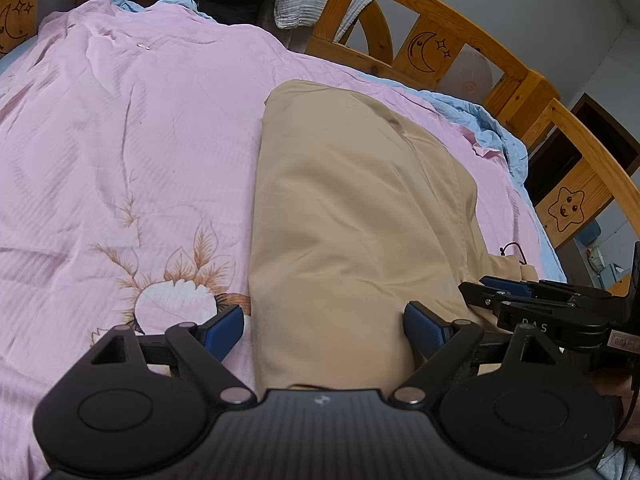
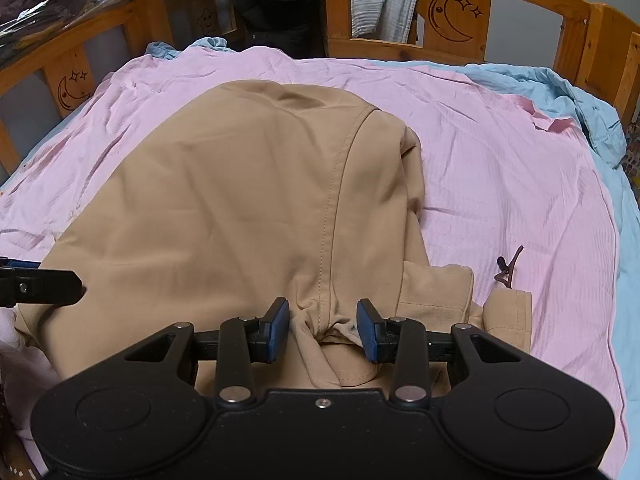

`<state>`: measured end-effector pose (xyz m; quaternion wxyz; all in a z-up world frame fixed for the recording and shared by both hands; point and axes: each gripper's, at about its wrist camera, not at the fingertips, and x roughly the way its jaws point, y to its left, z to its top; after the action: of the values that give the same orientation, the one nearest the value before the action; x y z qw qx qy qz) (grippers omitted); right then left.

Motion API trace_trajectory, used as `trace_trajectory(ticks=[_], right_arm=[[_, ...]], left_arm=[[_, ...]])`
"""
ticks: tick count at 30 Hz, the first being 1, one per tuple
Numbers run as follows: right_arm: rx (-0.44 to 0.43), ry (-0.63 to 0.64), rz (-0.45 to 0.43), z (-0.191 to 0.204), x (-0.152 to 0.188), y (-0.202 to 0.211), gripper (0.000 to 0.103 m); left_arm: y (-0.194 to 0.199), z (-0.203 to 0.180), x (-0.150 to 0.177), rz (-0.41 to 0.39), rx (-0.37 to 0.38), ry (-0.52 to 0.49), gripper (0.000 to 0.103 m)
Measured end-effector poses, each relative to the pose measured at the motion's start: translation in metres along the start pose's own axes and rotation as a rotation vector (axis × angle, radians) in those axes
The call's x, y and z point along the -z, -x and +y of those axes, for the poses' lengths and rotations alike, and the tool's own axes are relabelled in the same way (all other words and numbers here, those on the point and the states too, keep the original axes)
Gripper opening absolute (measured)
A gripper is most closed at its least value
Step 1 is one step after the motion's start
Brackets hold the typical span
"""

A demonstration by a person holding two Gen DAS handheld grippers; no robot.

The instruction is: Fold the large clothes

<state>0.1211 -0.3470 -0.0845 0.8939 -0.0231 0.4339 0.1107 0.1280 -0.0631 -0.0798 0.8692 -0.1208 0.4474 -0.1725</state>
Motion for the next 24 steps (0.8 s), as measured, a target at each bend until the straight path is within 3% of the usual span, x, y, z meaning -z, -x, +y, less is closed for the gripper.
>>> trace_trajectory(ticks=[8,12,15,17,19,24], right_arm=[[-0.012,-0.067,-0.046,-0.008,-0.003,0.010,0.041],[-0.005,-0.166,-0.118,-0.026,-0.007,0.022,0.053],[-0.007,-0.263,-0.127,-0.047,-0.009,0.025,0.055],[-0.012,-0.308,-0.129,-0.059,-0.009,0.026,0.063],[0.001,-0.350,-0.133,-0.070,-0.009,0.027,0.082],[-0.054,-0.438,-0.100,-0.098,-0.010,0.014,0.089]], left_arm=[[0.000,0.002,0.000,-0.003,-0.003,0.004,0.092],[0.000,0.003,0.000,-0.004,-0.003,0.009,0.093],[-0.001,0.003,0.000,-0.003,-0.007,0.010,0.094],[-0.001,0.002,0.000,-0.004,-0.011,0.012,0.094],[-0.001,0.002,0.000,-0.005,-0.015,0.012,0.095],[-0.003,0.004,-0.005,0.009,-0.003,0.010,0.097]])
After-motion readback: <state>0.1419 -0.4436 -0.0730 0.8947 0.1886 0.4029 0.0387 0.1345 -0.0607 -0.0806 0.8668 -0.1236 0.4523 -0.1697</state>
